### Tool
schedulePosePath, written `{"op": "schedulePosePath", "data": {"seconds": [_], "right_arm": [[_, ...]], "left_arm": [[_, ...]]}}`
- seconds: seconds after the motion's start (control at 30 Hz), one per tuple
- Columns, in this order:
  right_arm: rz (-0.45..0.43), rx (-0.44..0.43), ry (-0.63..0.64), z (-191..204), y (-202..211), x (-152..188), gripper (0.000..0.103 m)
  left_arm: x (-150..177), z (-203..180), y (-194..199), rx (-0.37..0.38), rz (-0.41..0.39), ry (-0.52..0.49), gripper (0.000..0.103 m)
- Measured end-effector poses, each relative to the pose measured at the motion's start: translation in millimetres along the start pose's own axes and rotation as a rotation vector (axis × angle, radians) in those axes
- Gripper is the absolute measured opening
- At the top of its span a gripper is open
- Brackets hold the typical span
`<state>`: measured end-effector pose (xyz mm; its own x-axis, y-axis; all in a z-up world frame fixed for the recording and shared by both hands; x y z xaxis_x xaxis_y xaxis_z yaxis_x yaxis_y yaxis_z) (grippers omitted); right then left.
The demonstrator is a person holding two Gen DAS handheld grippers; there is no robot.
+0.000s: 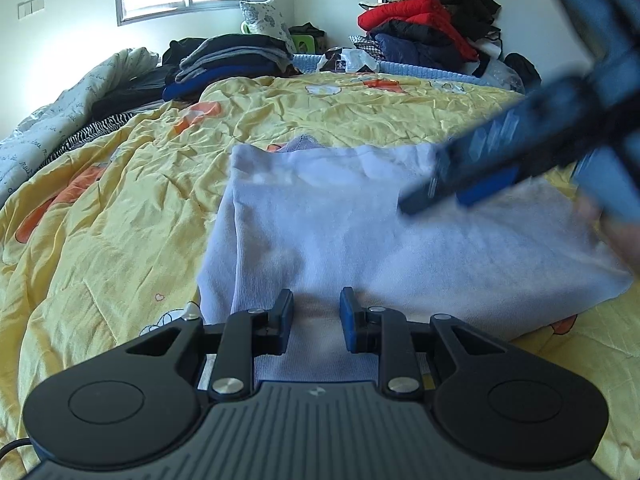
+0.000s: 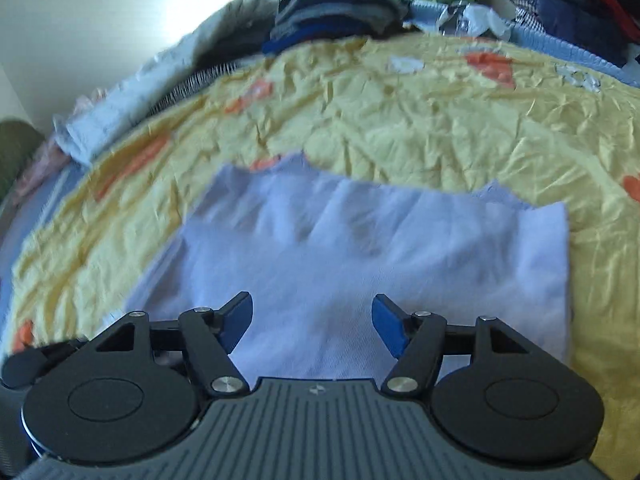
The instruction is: Fold small clothes
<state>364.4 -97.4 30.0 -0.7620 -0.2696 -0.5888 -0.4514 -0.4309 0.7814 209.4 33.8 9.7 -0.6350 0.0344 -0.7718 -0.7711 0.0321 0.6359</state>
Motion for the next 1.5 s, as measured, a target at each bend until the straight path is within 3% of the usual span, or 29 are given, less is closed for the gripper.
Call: {"op": "schedulePosePath", "data": {"seconds": [0.03, 0.17, 0.23, 0.3, 0.33, 0.4, 0.47, 0.5, 0.53, 0.57, 0.6, 0.7, 0.77, 0.9, 0.97, 1.07, 1.13, 1.27, 1.4, 1.5], "right_arm": [[0.034, 0.016, 0.010, 1.6, -9.3, 3.7, 0.071], [-0.027, 0.070, 0.197, 24.3, -15.3, 26.5, 0.088], [-0.025, 0.089, 0.193, 29.0, -12.4, 25.9, 0.087], [-0.052, 0.072, 0.123, 23.9, 2.2, 22.1, 0.074], [-0.089, 0.053, 0.090, 21.5, 15.3, 23.5, 0.073], [-0.171, -0.018, 0.032, 13.1, 44.7, 30.2, 0.075], [-0.199, -0.089, -0.050, -1.3, 66.4, 39.9, 0.079], [-0.194, -0.130, -0.098, -9.1, 72.9, 45.7, 0.079], [-0.185, -0.172, -0.156, -18.5, 77.7, 53.8, 0.079], [-0.178, -0.195, -0.209, -27.2, 79.9, 59.9, 0.079], [-0.170, -0.204, -0.257, -35.2, 80.3, 65.6, 0.079], [-0.143, -0.150, -0.323, -50.9, 72.4, 83.5, 0.078], [-0.121, -0.133, -0.343, -58.1, 64.5, 94.1, 0.077], [-0.154, -0.203, -0.339, -67.9, 61.2, 105.8, 0.078], [-0.147, -0.224, -0.367, -72.7, 60.1, 104.6, 0.077], [-0.154, -0.252, -0.406, -79.0, 61.6, 104.7, 0.078], [-0.187, -0.303, -0.478, -89.2, 61.7, 110.6, 0.078], [-0.263, -0.404, -0.551, -108.6, 59.6, 125.5, 0.070], [-0.319, -0.392, -0.445, -104.8, 61.5, 134.6, 0.066], [-0.331, -0.410, -0.469, -107.9, 61.1, 133.9, 0.069]], "left_arm": [[0.3, 0.2, 0.0, 0.001, -0.001, 0.001, 0.024], [2.1, 0.1, 1.0, 0.003, -0.017, 0.001, 0.024], [1.8, 3.3, 6.4, 0.008, -0.024, 0.028, 0.025], [3.4, 11.1, 20.2, -0.011, -0.044, 0.078, 0.025], [4.6, 16.1, 28.5, -0.007, -0.057, 0.112, 0.025], [7.3, 32.3, 48.3, 0.074, -0.091, 0.245, 0.026], [9.7, 49.0, 63.9, 0.222, -0.117, 0.412, 0.030], [9.6, 53.8, 67.4, 0.286, -0.120, 0.475, 0.038], [9.1, 55.0, 67.1, 0.337, -0.112, 0.511, 0.054], [8.4, 53.9, 64.3, 0.363, -0.103, 0.525, 0.061], [8.0, 50.7, 59.0, 0.356, -0.097, 0.524, 0.065], [11.0, 45.5, 36.1, 0.270, -0.027, 0.529, 0.065], [17.2, 48.8, 23.3, 0.264, 0.013, 0.563, 0.065], [16.2, 35.8, 21.1, 0.220, -0.001, 0.422, 0.065], [13.5, 33.0, 24.3, 0.195, 0.016, 0.425, 0.065], [12.7, 50.5, 42.5, 0.177, -0.014, 0.597, 0.065], [19.0, 65.0, 52.4, 0.153, -0.034, 0.727, 0.075], [36.8, 84.5, 39.8, 0.150, 0.086, 0.952, 0.076], [34.3, 76.4, 36.8, 0.132, 0.084, 1.008, 0.076], [29.3, 67.0, 30.0, 0.116, 0.085, 1.033, 0.076]]}}
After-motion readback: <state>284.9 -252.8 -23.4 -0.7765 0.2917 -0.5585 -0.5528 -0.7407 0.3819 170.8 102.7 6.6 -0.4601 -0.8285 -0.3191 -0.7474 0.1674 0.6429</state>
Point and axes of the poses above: each gripper's, at about its wrist camera, not at the fingertips, and y roughly against the way its jaws point, z to its left, x to its underside, the point moved 2 cm from there along -y, roughly the way its jaws point, and after that the axes turned 1 degree about y, right-handed, at the moved point
